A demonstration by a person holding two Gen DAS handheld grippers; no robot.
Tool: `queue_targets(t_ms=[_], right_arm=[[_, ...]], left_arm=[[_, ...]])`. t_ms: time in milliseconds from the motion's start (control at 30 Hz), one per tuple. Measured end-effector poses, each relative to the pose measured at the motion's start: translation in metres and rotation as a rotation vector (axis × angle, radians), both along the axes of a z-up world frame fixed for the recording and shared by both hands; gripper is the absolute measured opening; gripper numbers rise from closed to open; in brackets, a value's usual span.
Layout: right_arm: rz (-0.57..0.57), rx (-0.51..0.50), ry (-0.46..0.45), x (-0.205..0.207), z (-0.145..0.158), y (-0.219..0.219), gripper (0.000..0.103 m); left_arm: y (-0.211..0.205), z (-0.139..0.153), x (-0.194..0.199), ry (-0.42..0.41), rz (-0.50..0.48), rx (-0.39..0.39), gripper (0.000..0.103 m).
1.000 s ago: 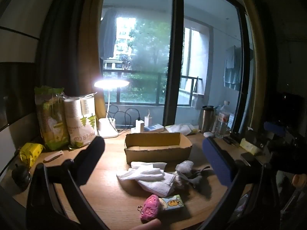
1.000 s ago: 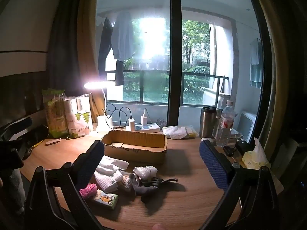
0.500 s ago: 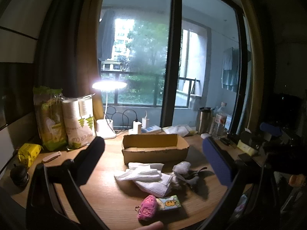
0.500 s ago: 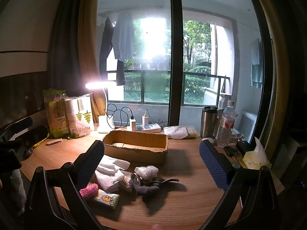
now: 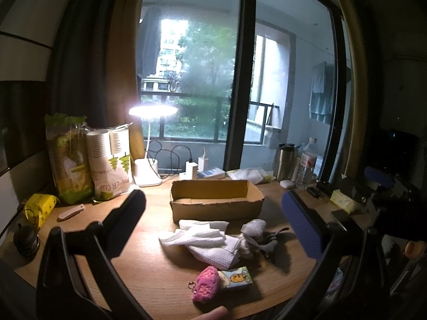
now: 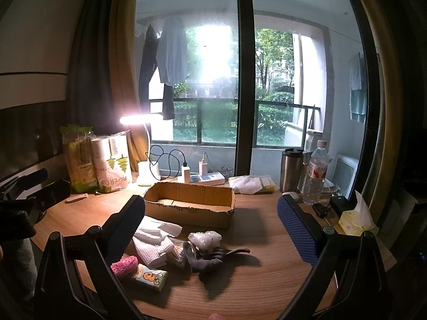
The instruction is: Organize soft objects
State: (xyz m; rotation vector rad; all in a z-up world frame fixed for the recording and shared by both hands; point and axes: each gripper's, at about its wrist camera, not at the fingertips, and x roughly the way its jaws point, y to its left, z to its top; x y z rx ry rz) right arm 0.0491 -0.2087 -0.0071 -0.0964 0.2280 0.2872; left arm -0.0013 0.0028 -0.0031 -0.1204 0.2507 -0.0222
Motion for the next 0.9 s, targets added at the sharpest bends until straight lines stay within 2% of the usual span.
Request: queue_targets(t_ms=[900], right_arm=[[0.005, 0.007, -0.001, -0.0007, -0.0002, 0.0021, 0.101]], left_arm=[[-0.0046, -0.0001, 0.0062, 0.019, -0.041, 0.004, 0.103]])
